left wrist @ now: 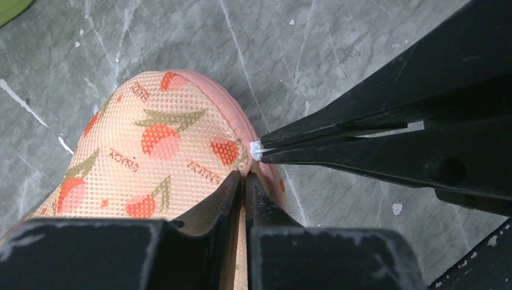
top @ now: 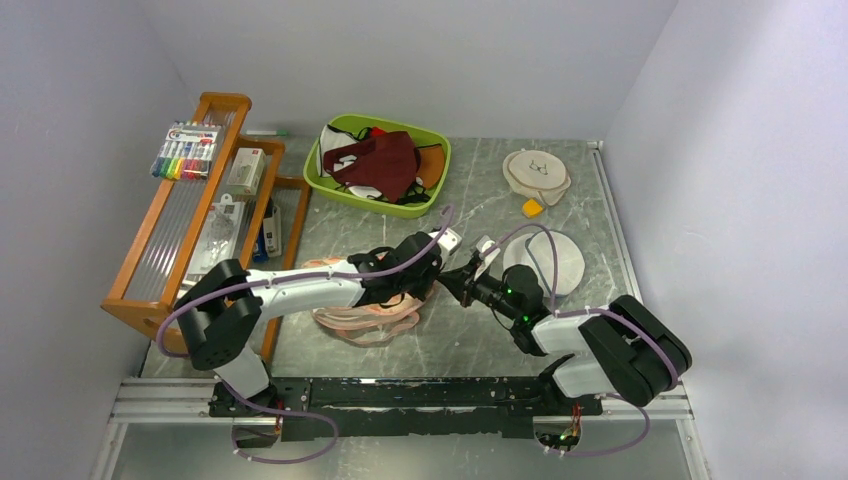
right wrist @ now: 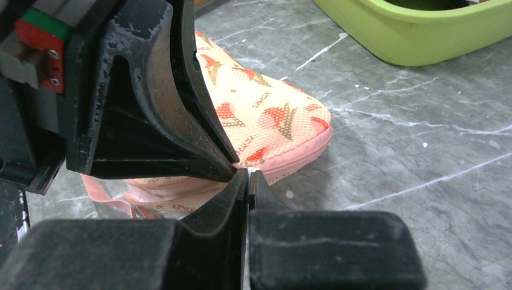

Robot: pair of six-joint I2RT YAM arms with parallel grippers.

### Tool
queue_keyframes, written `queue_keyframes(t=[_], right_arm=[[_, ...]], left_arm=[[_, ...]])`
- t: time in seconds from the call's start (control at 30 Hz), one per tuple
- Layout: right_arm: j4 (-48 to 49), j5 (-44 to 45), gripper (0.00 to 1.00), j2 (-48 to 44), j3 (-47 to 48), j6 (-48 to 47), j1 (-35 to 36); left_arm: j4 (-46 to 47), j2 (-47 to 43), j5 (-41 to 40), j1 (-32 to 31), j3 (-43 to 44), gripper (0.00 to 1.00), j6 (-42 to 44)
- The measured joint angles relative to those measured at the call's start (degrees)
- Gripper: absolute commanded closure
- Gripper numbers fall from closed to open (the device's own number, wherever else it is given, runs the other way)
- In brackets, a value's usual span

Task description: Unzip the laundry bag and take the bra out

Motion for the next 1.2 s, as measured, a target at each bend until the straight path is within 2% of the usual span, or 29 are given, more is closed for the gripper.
queue_keyframes(t=[0.1,0.2,0.27,0.4,0.47,0.67,0.9,1.2], right_arm=[[0.13,-0.13,1.0,0.57,0.0,0.17,0.0],[0.15,-0.46,1.0,0.61,0.02,0.22,0.0],[0.09,-0.94,1.0,0.59,0.02,0.24,0.02],[-0.63,-1.11,1.0,-0.46,-0.02,0.2,0.02],[-0.81,-0.85,1.0,-1.05,-0.17,0.15,0.02],[1.07,-0.07,1.0,0.87,-0.33,0.39,0.0],[2.6,0.2,1.0,1.25,-0.35,0.57,0.02],[3.19,1.42,1.0,1.09,-0.5,0.59,0.0]], left_arm=[[-0.04,0.0,2.1,0.09,-0.11,0.68,0.5],[0.37,-0.46,3.85,0.24,-1.07,0.67,0.59],[0.76,-0.72,4.26,0.24,-1.84,0.72,0.55],[0.55,-0.11,4.44,0.24,-1.4,0.88,0.5],[0.02,0.96,4.46,0.24,-0.2,0.92,0.55],[-0.61,0.48,4.66,0.07,0.2,0.93,0.5],[-1.6,-7.43,6.21,-0.57,-2.82,0.93,0.63],[-1.68,-14.4,8.41,-6.34,-4.02,0.93,2.97]])
